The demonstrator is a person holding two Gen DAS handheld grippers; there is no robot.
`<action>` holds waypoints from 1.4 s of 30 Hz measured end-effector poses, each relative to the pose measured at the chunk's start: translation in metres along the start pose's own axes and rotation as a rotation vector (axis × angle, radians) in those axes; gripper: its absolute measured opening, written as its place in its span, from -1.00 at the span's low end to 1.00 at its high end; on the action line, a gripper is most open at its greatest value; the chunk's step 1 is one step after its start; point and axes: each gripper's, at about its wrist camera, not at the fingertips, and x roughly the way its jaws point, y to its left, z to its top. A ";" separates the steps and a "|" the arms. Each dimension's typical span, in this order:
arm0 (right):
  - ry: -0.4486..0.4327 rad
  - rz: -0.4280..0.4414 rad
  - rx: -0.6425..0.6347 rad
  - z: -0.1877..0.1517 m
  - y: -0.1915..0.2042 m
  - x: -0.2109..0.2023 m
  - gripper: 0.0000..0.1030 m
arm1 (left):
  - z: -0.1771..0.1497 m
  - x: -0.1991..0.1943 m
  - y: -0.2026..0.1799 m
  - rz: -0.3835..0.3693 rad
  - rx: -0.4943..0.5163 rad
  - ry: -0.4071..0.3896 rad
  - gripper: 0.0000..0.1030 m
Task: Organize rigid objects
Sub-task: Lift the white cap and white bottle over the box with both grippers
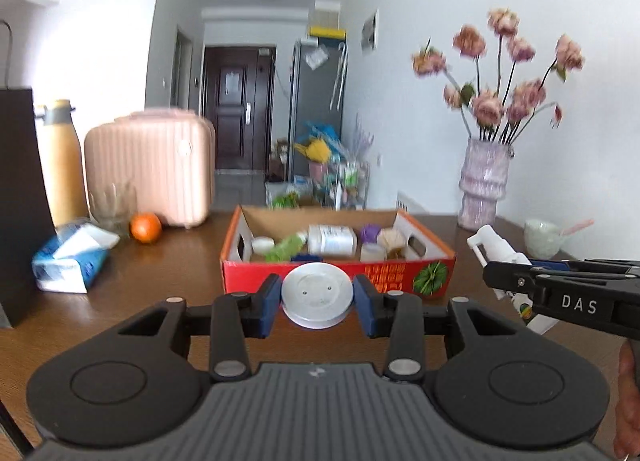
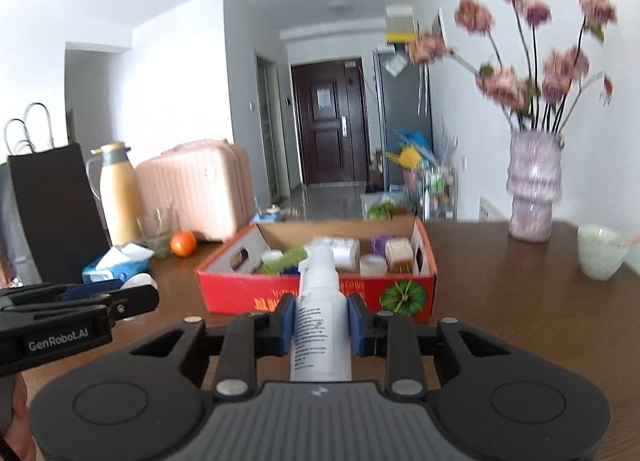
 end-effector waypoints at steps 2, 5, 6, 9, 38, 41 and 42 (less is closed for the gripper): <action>-0.024 -0.005 -0.012 0.003 0.003 -0.012 -0.48 | 0.002 -0.011 -0.001 -0.007 0.007 -0.025 -0.22; -0.042 -0.007 -0.017 0.007 0.006 -0.023 -0.48 | 0.004 -0.021 -0.004 -0.014 0.010 -0.039 -0.22; -0.046 -0.009 -0.018 0.008 0.007 -0.025 -0.48 | 0.005 -0.023 -0.004 -0.018 0.010 -0.041 -0.22; -0.054 -0.013 -0.019 0.011 0.007 -0.027 -0.48 | 0.006 -0.028 -0.004 -0.022 0.012 -0.051 -0.22; -0.037 -0.015 0.002 0.032 -0.029 0.115 -0.47 | 0.032 0.111 0.013 0.000 0.020 -0.066 -0.21; -0.031 -0.012 -0.004 0.035 -0.034 0.137 -0.47 | 0.035 0.134 0.015 -0.001 0.022 -0.051 -0.21; -0.032 -0.009 -0.009 0.036 -0.036 0.144 -0.47 | 0.037 0.144 0.015 -0.002 0.027 -0.043 -0.21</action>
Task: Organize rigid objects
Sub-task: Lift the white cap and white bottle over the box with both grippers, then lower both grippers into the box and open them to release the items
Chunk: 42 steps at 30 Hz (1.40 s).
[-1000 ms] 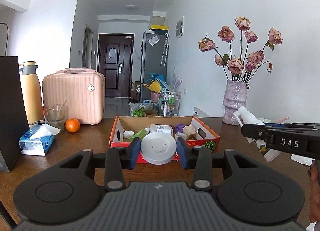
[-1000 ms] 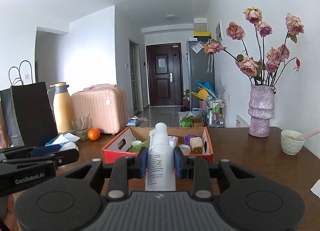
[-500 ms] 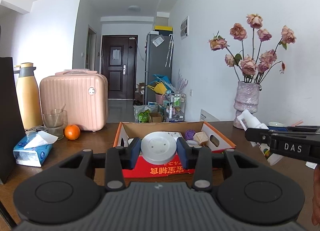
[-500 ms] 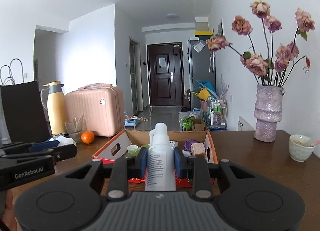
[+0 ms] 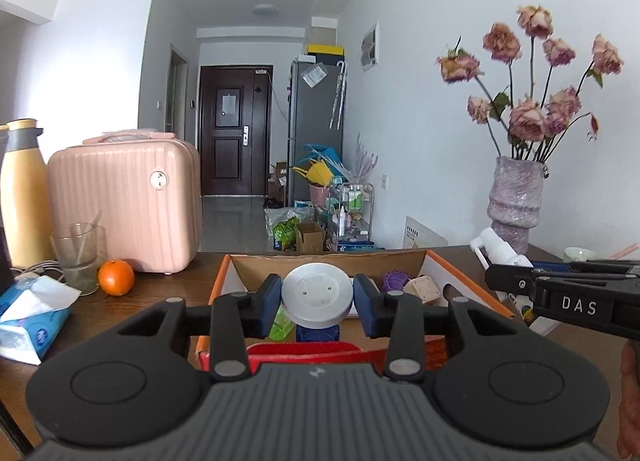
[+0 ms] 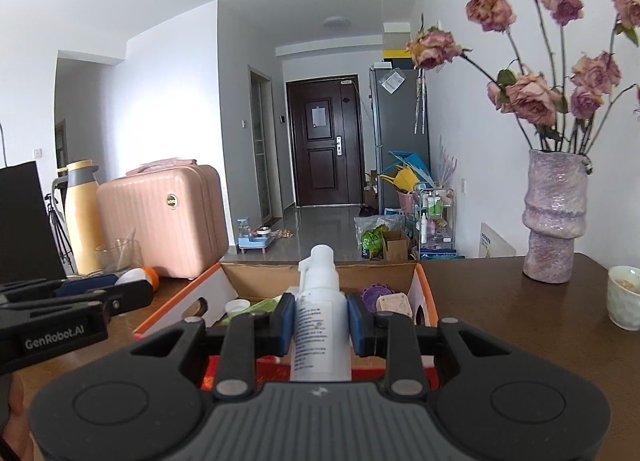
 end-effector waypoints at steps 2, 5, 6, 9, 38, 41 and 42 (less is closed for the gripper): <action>0.009 0.006 -0.002 0.004 -0.005 0.019 -0.47 | 0.005 0.020 -0.001 0.001 0.016 0.017 -0.21; 0.012 0.011 0.012 0.014 -0.015 0.046 -0.47 | 0.016 0.047 -0.002 -0.010 0.035 0.010 -0.21; 0.014 0.013 0.018 0.018 -0.019 0.055 -0.47 | 0.019 0.054 -0.003 -0.008 0.040 0.005 -0.21; 0.039 0.019 0.035 0.025 -0.028 0.079 -0.47 | 0.023 0.075 -0.003 -0.031 0.049 0.028 -0.21; 0.420 -0.075 -0.071 0.009 -0.044 0.164 -0.31 | -0.001 0.196 -0.027 -0.108 0.039 0.497 0.32; 0.417 -0.072 -0.070 0.010 -0.044 0.164 -0.30 | 0.000 0.196 -0.027 -0.104 0.038 0.494 0.36; 0.414 -0.072 -0.070 0.010 -0.044 0.164 -0.30 | 0.000 0.196 -0.026 -0.102 0.037 0.490 0.40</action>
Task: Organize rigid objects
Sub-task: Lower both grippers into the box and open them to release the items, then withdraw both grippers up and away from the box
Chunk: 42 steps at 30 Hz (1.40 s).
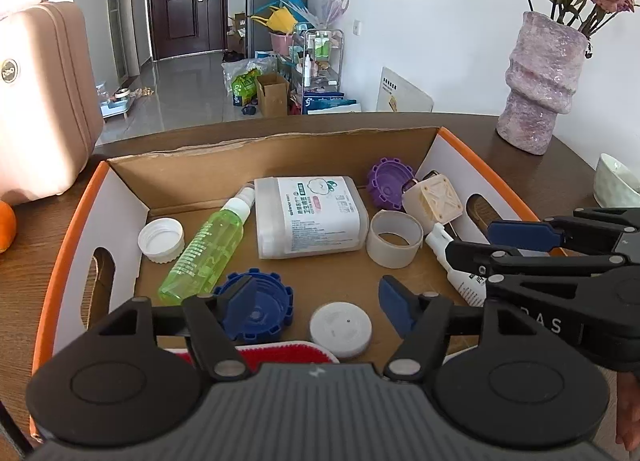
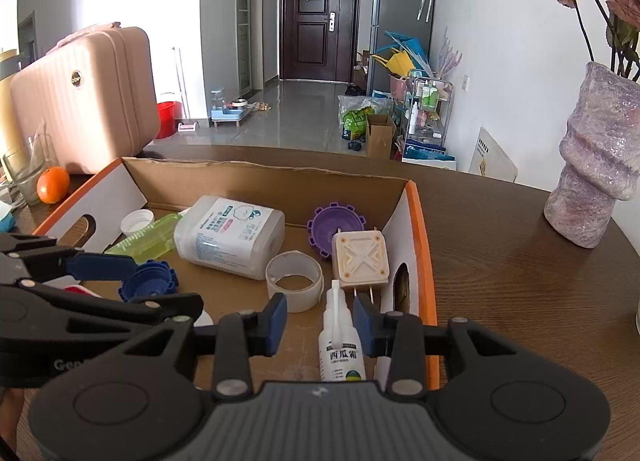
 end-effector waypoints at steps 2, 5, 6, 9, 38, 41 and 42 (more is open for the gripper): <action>-0.012 0.006 0.006 0.000 0.000 -0.004 -0.26 | 0.000 -0.003 0.001 0.007 -0.008 -0.012 0.47; -0.052 0.019 0.013 0.001 0.002 -0.015 -0.19 | -0.001 -0.016 0.005 0.017 -0.023 -0.050 0.57; -0.072 0.023 0.013 0.001 0.003 -0.020 -0.17 | -0.003 -0.021 0.008 0.021 -0.032 -0.066 0.63; -0.148 0.034 0.035 -0.003 0.006 -0.039 -0.04 | -0.007 -0.042 0.013 0.033 -0.056 -0.130 0.77; -0.441 -0.049 0.081 -0.116 0.038 -0.194 0.84 | -0.149 -0.216 0.011 0.204 -0.113 -0.518 1.00; -0.437 -0.046 0.092 -0.134 0.043 -0.212 0.84 | -0.174 -0.232 0.006 0.208 -0.106 -0.524 1.00; -0.437 -0.040 0.093 -0.141 0.045 -0.219 0.84 | -0.181 -0.238 0.004 0.217 -0.097 -0.524 1.00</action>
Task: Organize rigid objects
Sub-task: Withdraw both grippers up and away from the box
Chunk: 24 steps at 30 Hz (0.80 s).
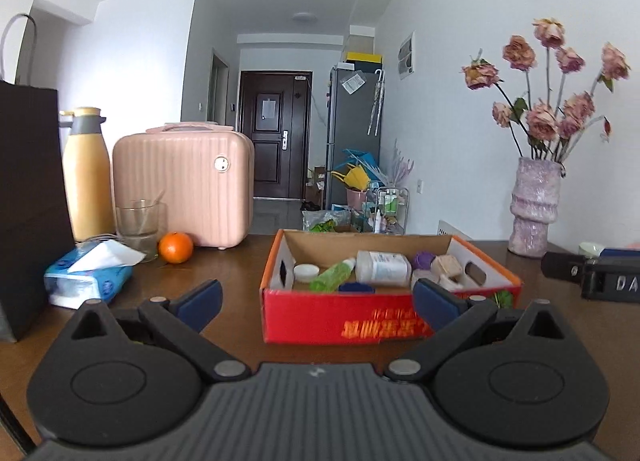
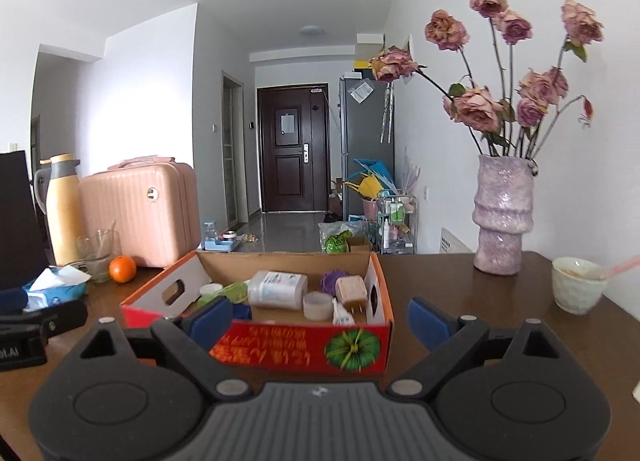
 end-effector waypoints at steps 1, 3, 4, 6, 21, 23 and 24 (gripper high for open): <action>-0.001 0.000 0.002 -0.003 0.002 -0.009 0.84 | -0.003 -0.009 0.000 0.008 0.008 -0.004 1.00; -0.004 0.009 -0.005 -0.011 0.004 -0.029 0.85 | -0.009 -0.028 0.001 0.013 0.017 -0.012 1.00; -0.004 0.012 -0.011 -0.014 0.005 -0.037 0.85 | -0.013 -0.038 0.002 0.011 0.022 -0.012 1.00; -0.002 0.016 -0.023 -0.023 0.008 -0.056 0.85 | -0.017 -0.056 0.003 0.005 0.034 -0.013 1.00; 0.054 0.074 -0.035 -0.084 0.042 -0.161 0.86 | -0.052 -0.162 0.013 -0.016 -0.026 0.037 1.00; 0.046 0.079 -0.023 -0.089 0.045 -0.176 0.87 | -0.058 -0.176 0.013 -0.025 -0.009 0.038 1.00; 0.045 0.088 -0.014 -0.092 0.046 -0.184 0.87 | -0.061 -0.183 0.013 -0.020 0.007 0.037 1.00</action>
